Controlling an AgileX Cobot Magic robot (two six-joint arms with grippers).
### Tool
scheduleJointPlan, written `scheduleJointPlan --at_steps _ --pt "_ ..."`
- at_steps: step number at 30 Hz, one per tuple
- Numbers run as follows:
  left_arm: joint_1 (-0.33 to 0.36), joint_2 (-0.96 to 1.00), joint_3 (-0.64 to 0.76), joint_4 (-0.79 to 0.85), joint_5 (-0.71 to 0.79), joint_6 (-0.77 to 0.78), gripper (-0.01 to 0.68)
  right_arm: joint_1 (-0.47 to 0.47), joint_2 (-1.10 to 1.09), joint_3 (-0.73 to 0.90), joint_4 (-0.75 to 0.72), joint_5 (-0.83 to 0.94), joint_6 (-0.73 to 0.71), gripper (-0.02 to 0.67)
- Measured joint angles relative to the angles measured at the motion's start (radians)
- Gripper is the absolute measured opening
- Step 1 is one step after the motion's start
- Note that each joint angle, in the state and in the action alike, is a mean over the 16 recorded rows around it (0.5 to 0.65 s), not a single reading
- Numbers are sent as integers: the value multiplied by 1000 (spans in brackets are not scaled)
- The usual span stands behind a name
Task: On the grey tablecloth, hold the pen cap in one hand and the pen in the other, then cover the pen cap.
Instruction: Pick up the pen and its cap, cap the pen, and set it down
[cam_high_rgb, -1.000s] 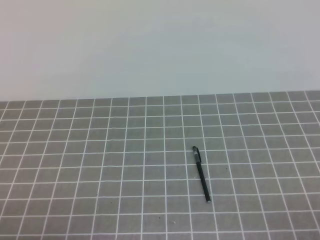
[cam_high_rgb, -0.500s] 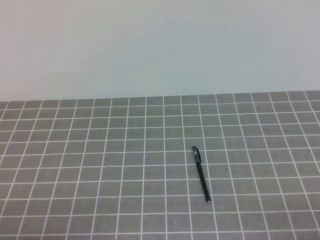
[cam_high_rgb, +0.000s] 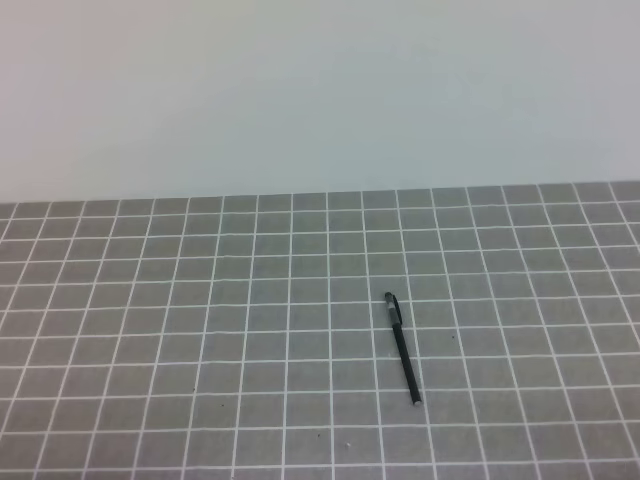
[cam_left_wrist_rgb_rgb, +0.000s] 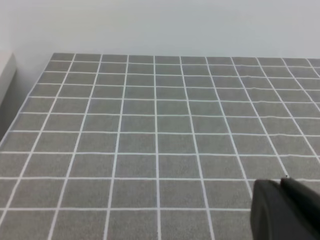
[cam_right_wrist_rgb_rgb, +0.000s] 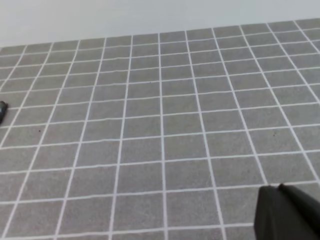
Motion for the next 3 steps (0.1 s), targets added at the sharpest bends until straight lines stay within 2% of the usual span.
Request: scheduleJointPlan --at_steps 3 --pt "0 0 0 0 0 0 -3 0 0 0 14 -4 0 3"
